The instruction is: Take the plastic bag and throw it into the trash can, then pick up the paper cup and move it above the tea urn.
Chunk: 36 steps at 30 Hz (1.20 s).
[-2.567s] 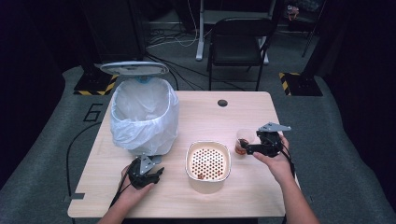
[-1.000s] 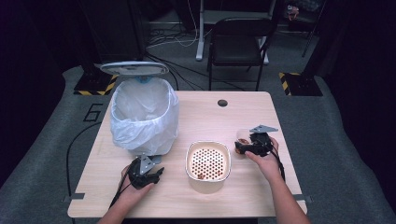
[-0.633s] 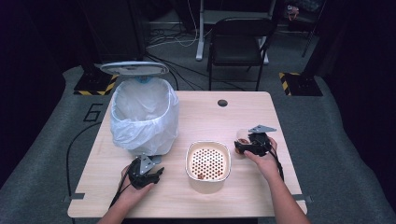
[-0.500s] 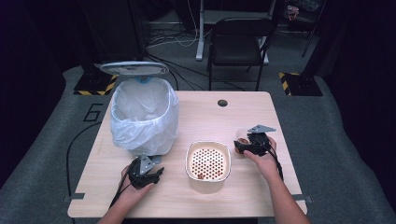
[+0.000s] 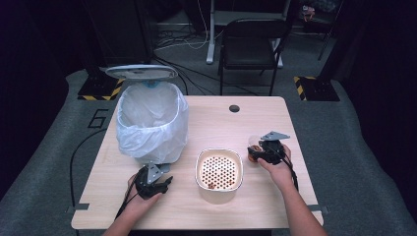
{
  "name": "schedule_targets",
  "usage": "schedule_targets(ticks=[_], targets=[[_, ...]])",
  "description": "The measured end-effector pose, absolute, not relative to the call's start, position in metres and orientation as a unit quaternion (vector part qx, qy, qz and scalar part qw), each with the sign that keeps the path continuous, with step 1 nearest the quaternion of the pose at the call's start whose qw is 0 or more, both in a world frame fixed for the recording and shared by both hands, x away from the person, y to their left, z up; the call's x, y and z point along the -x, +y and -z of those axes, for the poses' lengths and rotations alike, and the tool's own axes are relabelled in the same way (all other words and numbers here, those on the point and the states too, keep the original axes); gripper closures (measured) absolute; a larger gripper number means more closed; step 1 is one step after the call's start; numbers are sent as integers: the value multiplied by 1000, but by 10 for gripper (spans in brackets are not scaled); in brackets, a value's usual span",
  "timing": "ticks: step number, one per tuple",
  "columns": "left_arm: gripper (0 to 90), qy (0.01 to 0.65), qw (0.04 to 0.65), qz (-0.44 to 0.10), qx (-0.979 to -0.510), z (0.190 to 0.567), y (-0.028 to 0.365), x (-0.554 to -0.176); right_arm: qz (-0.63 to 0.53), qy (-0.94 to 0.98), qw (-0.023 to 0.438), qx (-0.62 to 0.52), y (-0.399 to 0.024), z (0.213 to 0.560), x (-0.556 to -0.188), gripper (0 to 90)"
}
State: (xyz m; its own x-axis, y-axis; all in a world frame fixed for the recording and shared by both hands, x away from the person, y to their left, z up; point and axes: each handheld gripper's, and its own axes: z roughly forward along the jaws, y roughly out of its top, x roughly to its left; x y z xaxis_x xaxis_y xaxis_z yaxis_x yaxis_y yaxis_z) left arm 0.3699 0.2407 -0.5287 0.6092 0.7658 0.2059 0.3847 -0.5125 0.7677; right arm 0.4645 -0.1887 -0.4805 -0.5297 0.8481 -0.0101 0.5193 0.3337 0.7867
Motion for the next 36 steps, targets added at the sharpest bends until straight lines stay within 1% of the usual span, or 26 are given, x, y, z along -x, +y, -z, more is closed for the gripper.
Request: schedule_targets(ticks=[10, 22, 29, 36], targets=[[367, 347, 350, -272, -826, 529, 241, -370, -381, 791, 222, -424, -190, 472, -461, 426], [367, 348, 350, -272, -826, 529, 241, -370, -395, 800, 215, -397, -183, 439, -456, 428], [367, 347, 350, -271, -826, 529, 241, -370, -394, 808, 218, -379, -178, 422, -457, 428], [367, 347, 350, -271, -827, 529, 241, -370, -398, 816, 213, -361, -172, 407, -458, 428]])
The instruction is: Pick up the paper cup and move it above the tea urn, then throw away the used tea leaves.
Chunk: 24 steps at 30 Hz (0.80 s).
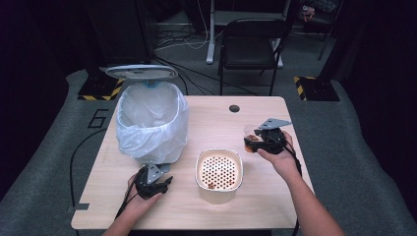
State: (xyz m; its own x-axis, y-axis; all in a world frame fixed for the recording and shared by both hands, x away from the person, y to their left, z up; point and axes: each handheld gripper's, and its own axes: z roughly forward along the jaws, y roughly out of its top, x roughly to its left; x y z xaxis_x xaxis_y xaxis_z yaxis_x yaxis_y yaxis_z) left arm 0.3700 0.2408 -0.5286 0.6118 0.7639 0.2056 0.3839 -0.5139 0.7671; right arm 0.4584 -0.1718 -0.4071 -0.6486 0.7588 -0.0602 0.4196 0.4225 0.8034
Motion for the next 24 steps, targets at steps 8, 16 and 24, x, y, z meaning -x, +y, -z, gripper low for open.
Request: schedule_targets(ticks=[8, 16, 24], targets=[[367, 347, 350, -271, -827, 529, 241, -370, -415, 824, 202, -328, -161, 398, -464, 430], [366, 347, 350, -271, -827, 529, 241, -370, -434, 836, 191, -277, -148, 388, -475, 432], [367, 347, 350, -271, -827, 529, 241, -370, -457, 842, 164, -236, -138, 381, -487, 431]])
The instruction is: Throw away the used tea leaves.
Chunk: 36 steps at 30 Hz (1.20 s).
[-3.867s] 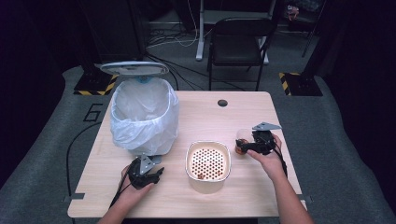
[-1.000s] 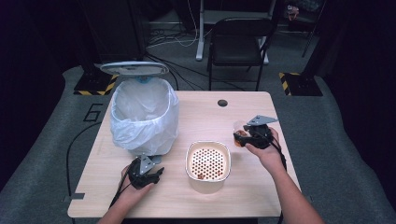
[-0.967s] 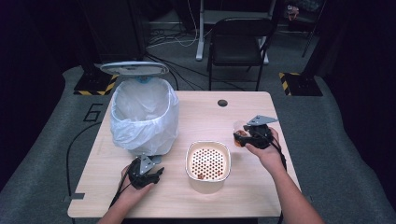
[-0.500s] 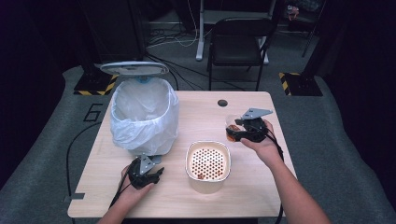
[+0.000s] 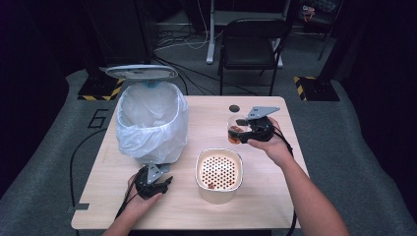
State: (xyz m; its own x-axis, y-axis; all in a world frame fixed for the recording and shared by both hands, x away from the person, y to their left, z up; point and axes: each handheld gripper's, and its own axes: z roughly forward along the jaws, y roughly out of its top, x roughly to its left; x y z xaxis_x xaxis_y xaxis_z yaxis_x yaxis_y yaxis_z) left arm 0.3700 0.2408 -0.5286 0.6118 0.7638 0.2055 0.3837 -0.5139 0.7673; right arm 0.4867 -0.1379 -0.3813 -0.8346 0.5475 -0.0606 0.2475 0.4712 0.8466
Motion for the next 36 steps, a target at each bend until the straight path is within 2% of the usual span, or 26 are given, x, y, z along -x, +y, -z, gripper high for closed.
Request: schedule_targets(ticks=[8, 23, 33, 36], targets=[[367, 348, 350, -272, -826, 529, 241, -370, -473, 847, 136, -200, -131, 376, -494, 432], [366, 347, 350, -271, -827, 529, 241, -370, -482, 855, 119, -152, -122, 371, -499, 433], [367, 348, 351, -274, -825, 529, 241, -370, -488, 854, 139, -117, -118, 366, -490, 438], [366, 347, 350, -271, -827, 529, 241, -370, -486, 854, 158, -96, -116, 362, -483, 442]])
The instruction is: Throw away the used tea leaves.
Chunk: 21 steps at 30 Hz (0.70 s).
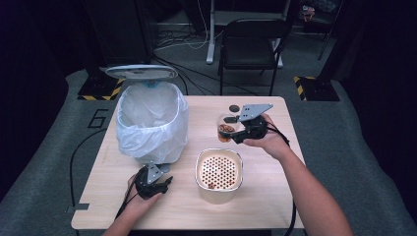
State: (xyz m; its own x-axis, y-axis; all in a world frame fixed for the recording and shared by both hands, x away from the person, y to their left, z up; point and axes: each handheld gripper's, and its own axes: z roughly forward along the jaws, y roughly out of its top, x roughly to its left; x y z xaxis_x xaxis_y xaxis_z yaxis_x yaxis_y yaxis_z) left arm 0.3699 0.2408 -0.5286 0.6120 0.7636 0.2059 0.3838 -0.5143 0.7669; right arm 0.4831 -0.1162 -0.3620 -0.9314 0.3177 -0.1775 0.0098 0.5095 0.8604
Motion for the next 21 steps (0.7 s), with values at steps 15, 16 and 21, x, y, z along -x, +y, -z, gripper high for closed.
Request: schedule_targets(ticks=[15, 16, 21], targets=[[366, 347, 350, -272, -827, 529, 241, -370, -444, 863, 242, 0, -102, 358, -450, 467], [366, 347, 350, -272, -827, 529, 241, -370, -439, 863, 249, 9, -101, 358, -448, 470], [366, 347, 350, -272, -827, 529, 241, -370, -428, 865, 262, 26, -98, 358, -443, 473]])
